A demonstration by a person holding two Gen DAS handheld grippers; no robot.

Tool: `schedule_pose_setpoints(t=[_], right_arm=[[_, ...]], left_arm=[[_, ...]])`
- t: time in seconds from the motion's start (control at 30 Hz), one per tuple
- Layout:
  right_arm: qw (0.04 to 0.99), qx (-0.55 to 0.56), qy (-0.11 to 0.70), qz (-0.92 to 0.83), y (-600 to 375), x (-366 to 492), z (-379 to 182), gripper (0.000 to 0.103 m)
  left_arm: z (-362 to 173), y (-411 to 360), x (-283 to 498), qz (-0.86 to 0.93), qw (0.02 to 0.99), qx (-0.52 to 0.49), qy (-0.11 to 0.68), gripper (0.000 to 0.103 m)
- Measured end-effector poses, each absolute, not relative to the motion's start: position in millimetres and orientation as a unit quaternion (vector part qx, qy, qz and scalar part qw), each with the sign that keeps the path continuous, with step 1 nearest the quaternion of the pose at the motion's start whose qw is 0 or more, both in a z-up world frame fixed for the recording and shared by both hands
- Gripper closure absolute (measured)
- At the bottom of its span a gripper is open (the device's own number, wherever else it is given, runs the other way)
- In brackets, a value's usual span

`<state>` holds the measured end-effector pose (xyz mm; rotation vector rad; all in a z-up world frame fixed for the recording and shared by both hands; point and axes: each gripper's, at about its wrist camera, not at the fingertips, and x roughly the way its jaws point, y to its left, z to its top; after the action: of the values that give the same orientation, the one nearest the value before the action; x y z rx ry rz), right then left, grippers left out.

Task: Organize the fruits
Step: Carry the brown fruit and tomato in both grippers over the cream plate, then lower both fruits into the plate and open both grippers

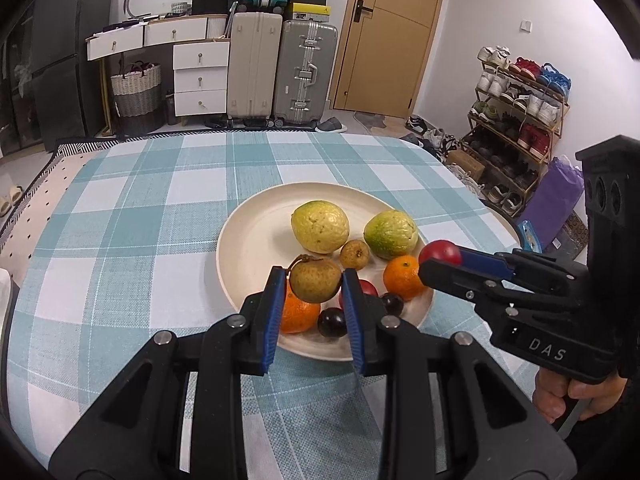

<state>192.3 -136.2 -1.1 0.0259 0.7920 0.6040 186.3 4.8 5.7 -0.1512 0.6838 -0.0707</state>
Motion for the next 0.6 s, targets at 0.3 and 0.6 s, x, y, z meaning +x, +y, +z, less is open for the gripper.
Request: schedule_pose_setpoints(t=[0.3, 0.6], right_arm=[[0.875, 0.011, 0.386, 0.292, -130, 201, -12, 0.072], [0.874, 0.012, 0.389, 0.292, -125, 211, -16, 0.072]], left_arm=[[-7, 4, 204, -0.031, 0.936, -0.071, 0.344, 0.077], [-14, 3, 219, -0.031, 0.935, -0.065, 0.346, 0.077]])
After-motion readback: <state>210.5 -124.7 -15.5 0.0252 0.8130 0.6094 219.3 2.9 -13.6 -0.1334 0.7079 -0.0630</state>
